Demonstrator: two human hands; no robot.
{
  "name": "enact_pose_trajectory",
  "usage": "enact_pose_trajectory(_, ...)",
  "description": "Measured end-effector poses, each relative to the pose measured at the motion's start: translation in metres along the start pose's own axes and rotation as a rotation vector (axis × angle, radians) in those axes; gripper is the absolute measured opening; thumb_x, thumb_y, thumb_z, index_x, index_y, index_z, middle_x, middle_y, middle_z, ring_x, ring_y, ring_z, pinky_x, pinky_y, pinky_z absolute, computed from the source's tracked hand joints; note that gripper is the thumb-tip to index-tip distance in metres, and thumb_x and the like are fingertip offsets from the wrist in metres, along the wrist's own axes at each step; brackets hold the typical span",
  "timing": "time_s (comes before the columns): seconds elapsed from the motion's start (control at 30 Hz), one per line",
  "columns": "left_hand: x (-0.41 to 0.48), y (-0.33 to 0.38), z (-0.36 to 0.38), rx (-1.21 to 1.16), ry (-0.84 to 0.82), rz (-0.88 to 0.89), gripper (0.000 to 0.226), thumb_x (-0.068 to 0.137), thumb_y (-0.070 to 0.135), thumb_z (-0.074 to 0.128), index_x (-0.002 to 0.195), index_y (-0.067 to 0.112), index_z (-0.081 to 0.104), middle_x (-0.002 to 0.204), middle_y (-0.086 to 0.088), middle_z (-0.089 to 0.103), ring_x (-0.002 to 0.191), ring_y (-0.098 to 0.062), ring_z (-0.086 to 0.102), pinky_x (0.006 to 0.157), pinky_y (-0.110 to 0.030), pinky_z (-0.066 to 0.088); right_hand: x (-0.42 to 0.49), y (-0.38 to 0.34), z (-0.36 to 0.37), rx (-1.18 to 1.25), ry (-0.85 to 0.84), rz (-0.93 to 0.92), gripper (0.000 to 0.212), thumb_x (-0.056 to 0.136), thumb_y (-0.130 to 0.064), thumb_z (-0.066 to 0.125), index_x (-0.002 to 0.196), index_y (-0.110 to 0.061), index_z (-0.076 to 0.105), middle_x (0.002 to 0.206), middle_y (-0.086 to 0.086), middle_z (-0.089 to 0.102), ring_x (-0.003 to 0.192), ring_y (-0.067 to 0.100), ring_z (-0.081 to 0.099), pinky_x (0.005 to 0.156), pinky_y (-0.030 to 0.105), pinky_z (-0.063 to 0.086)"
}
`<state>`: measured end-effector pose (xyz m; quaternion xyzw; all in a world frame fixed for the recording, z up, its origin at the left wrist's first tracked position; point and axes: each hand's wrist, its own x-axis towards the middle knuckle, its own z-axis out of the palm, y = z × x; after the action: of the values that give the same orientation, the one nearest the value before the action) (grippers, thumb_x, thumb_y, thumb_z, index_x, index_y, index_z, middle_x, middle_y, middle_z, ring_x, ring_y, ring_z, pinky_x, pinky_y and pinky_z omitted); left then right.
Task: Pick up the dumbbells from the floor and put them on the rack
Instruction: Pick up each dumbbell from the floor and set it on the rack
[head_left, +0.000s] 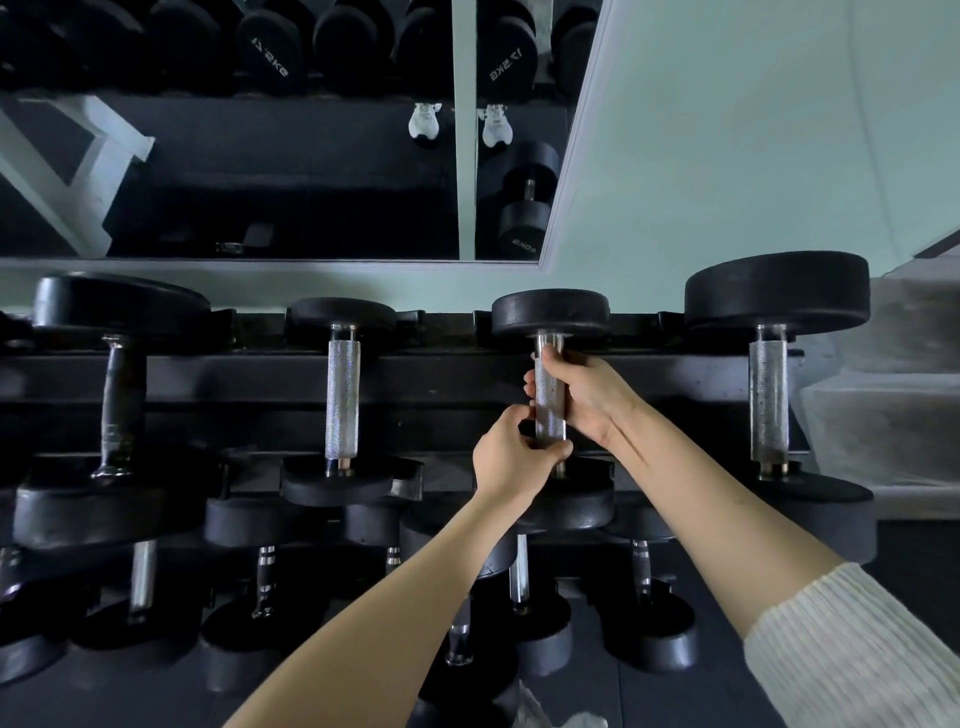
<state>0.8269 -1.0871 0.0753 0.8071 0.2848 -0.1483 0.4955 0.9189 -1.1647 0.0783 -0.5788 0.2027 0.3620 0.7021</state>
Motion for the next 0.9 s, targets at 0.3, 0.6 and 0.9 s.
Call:
enact_pose_trajectory(0.3, 0.002, 0.000, -0.012, 0.091, -0.128, -0.003, 0.049, 0.074, 0.040, 0.076, 0.110, 0.015, 0.054, 0.091, 0.003, 0.066, 0.081, -0.013, 0.063, 0.072, -0.027, 0.050, -0.003, -0.003, -0.004, -0.110, -0.052, 0.023, 0.019, 0.095, -0.025, 0.053, 0.104, -0.010, 0.059, 0.096, 0.014, 0.068, 0.092, 0.027, 0.067, 0.086, 0.041, 0.053)
enact_pose_trajectory(0.6, 0.000, -0.011, -0.060, -0.120, -0.023, -0.071, 0.035, 0.080, 0.036, 0.070, 0.105, 0.014, 0.060, 0.083, 0.007, 0.064, 0.088, -0.014, 0.063, 0.079, -0.026, 0.047, -0.028, 0.001, -0.014, -0.506, 0.124, -0.123, 0.026, 0.095, -0.038, 0.050, 0.110, -0.019, 0.060, 0.099, -0.009, 0.061, 0.087, 0.007, 0.056, 0.087, 0.028, 0.043)
enact_pose_trajectory(0.9, -0.014, -0.042, -0.144, -0.112, 0.154, -0.066, 0.013, 0.083, 0.024, 0.066, 0.095, 0.021, 0.062, 0.101, -0.007, 0.071, 0.087, -0.022, 0.063, 0.073, -0.029, 0.046, -0.086, 0.005, 0.001, -0.757, 0.294, -0.362, 0.026, 0.093, -0.029, 0.048, 0.101, -0.011, 0.065, 0.091, -0.003, 0.068, 0.090, 0.013, 0.065, 0.074, 0.025, 0.049)
